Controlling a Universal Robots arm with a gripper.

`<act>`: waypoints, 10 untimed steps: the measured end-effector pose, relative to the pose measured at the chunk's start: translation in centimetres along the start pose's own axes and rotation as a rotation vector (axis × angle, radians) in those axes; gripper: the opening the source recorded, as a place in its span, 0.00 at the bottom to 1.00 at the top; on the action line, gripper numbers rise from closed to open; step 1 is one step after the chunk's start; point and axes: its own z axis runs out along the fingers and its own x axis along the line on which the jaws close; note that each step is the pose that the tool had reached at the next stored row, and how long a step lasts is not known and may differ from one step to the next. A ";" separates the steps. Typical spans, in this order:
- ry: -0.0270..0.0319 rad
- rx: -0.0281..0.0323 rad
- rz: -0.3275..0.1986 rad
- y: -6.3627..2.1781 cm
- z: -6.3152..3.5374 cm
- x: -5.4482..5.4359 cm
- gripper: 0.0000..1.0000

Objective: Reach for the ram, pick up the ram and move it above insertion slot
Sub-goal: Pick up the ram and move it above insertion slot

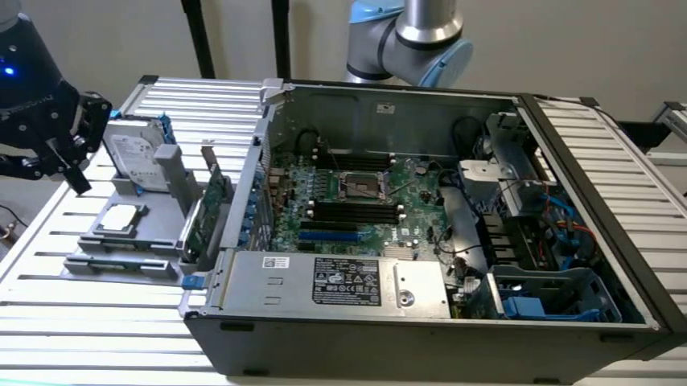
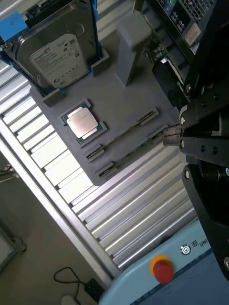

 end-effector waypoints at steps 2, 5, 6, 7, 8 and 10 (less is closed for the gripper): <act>0.0013 0.0000 -0.035 0.00 0.03 0.0 0.11; 0.0033 0.0001 -0.090 -0.01 0.09 0.0 0.11; 0.0040 0.0001 -0.109 -0.01 0.11 0.0 0.11; 0.0047 0.0001 -0.126 -0.01 0.12 0.0 0.11; 0.0054 0.0001 -0.144 -0.01 0.14 0.0 0.11; 0.0067 0.0001 -0.180 -0.01 0.18 0.0 0.11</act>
